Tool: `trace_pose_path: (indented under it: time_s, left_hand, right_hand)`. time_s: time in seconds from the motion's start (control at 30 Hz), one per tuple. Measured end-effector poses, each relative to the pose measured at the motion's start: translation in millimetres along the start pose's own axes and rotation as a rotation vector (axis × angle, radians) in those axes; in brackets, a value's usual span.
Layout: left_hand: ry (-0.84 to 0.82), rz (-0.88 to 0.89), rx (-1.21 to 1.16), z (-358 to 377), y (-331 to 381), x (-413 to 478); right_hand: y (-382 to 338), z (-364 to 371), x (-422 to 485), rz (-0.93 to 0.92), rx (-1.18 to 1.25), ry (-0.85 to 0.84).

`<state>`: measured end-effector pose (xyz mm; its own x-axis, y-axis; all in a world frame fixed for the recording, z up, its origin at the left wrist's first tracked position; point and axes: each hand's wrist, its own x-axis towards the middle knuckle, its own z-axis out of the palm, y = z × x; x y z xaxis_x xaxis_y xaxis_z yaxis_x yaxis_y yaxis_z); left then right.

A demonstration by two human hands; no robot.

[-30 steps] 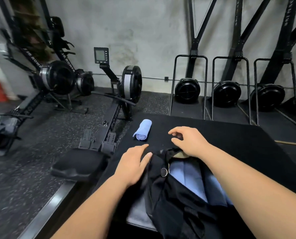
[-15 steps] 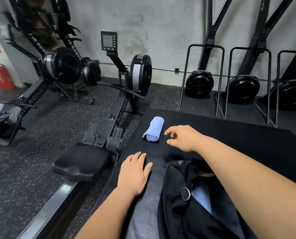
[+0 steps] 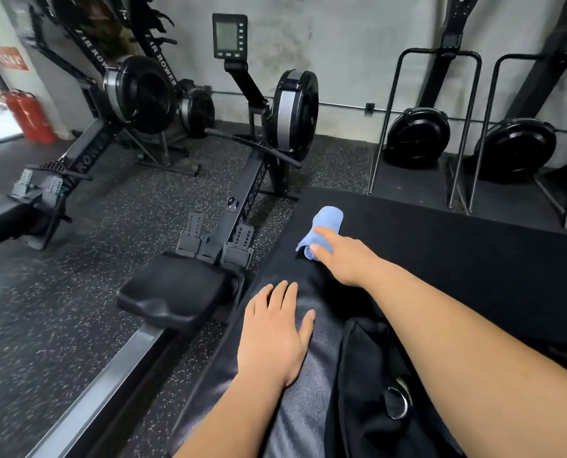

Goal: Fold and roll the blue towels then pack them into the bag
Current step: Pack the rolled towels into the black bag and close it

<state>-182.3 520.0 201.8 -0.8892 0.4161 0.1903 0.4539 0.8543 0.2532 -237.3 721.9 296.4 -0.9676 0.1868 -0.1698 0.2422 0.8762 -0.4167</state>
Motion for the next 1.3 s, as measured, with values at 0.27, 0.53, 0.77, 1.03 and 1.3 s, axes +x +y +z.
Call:
trace_pose_path:
  time_s: [0.27, 0.53, 0.77, 1.03, 1.3]
  left_hand:
    - [0.031, -0.003, 0.01, 5, -1, 1]
    - [0.056, -0.007, -0.025, 6, -2, 0]
    - [0.062, 0.0, -0.065, 5, -4, 0]
    - [0.126, 0.104, -0.173, -15, -3, -4]
    - [0.104, 0.01, -0.39, -79, 35, -19]
  right_hand:
    - [-2, 41, 3, 0.091, -0.045, 0.035]
    - [6, 41, -5, 0.048, 0.078, 0.156]
    - [12, 26, -38, 0.028, 0.153, 0.208]
    - [20, -25, -115, -0.048, 0.096, 0.244]
    - [10, -78, -188, -0.152, 0.111, 0.346]
